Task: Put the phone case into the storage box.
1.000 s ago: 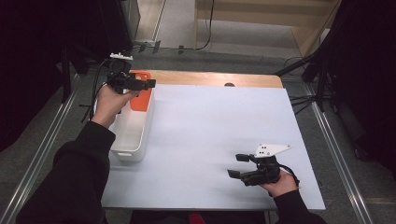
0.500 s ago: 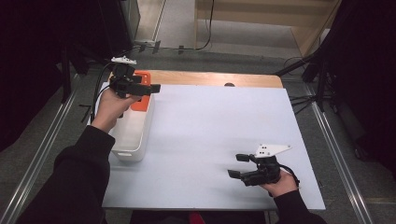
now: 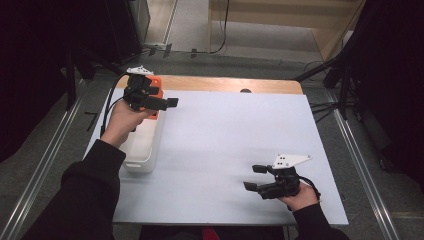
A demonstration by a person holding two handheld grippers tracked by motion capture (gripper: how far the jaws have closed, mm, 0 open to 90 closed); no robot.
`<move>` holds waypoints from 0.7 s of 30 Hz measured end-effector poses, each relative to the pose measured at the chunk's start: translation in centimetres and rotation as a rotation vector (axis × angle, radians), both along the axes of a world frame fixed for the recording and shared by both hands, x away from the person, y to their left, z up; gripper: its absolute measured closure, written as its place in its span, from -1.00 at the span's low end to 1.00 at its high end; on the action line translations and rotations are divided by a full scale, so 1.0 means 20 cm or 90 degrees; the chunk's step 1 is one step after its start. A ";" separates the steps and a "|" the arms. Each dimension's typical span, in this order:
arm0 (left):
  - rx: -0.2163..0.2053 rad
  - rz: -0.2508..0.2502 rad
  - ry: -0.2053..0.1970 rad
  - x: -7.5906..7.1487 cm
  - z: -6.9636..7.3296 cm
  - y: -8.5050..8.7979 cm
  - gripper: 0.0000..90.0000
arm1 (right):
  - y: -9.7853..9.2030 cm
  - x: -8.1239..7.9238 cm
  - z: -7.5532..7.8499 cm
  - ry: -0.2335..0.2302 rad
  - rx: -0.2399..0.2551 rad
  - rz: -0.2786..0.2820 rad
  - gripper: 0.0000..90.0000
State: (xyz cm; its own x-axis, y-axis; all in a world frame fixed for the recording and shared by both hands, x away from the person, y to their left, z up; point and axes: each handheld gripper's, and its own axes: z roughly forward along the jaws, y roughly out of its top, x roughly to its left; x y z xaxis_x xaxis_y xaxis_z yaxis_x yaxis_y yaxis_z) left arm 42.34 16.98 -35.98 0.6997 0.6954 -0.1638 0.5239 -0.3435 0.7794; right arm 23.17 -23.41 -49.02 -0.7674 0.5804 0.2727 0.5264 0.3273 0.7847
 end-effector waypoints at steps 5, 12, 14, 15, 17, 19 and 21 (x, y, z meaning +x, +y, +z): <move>-0.010 -0.013 0.002 -0.02 -0.01 -0.02 -0.85 | 0.00 0.00 0.00 0.000 -0.001 0.000 -0.44; -0.011 -0.030 0.005 -0.06 -0.04 -0.04 -0.85 | 0.00 0.00 0.00 0.001 -0.001 0.001 -0.44; -0.003 -0.035 0.004 -0.07 -0.05 -0.05 -0.85 | 0.00 0.00 0.00 0.002 -0.001 0.000 -0.44; 0.000 -0.038 0.002 -0.07 -0.06 -0.05 -0.85 | 0.00 0.00 0.00 0.002 -0.001 0.000 -0.44; -0.002 -0.043 0.004 -0.09 -0.07 -0.06 -0.85 | 0.00 0.00 0.00 0.002 -0.003 0.000 -0.44; -0.003 -0.047 0.002 -0.10 -0.07 -0.07 -0.85 | 0.00 0.00 0.00 0.002 -0.003 0.001 -0.44; -0.001 -0.051 0.000 -0.11 -0.07 -0.08 -0.85 | 0.00 0.00 0.00 0.002 -0.003 0.001 -0.44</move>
State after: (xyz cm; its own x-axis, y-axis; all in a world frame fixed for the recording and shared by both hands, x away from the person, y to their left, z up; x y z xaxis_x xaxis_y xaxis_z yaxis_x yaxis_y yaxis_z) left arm 40.24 15.41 -37.44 0.7527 0.6372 -0.1655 0.4952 -0.3823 0.7802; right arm 23.13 -23.37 -49.04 -0.7674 0.5806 0.2720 0.5283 0.3322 0.7813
